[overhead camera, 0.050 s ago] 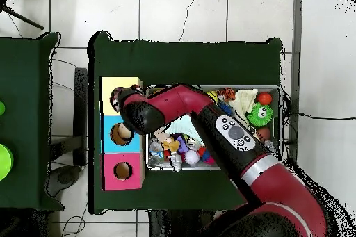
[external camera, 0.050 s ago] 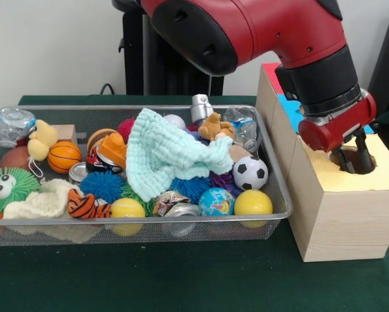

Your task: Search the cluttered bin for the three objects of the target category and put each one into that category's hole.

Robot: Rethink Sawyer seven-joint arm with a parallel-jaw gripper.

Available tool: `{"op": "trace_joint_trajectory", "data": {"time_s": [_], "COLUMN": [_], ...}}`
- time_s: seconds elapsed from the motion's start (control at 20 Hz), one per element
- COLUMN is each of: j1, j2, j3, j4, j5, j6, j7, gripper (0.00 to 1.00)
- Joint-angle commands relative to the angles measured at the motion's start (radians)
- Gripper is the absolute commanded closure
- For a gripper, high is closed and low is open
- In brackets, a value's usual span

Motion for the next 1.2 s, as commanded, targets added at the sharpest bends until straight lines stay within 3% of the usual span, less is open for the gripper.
{"op": "trace_joint_trajectory", "data": {"time_s": [0.05,0.15,0.5,0.65,0.85,1.05,1.2], "j1": [0.103,0.157,0.236,0.318,0.382,0.375,0.313], "j2": [-0.162,-0.185,-0.189,-0.193,-0.176,-0.156,-0.116], "j3": [-0.243,-0.308,-0.408,-0.495,-0.567,-0.569,-0.517], "j4": [-0.159,-0.189,-0.234,-0.305,-0.370,-0.389,-0.374], "j5": [-0.049,-0.045,-0.024,-0.041,-0.022,0.050,0.113], "j6": [0.169,0.247,0.313,0.477,0.618,0.666,0.598], "j7": [0.123,0.135,0.146,0.181,0.245,0.242,0.158], "gripper": [0.00,0.00,0.00,0.00,0.00,0.00,0.00]}}
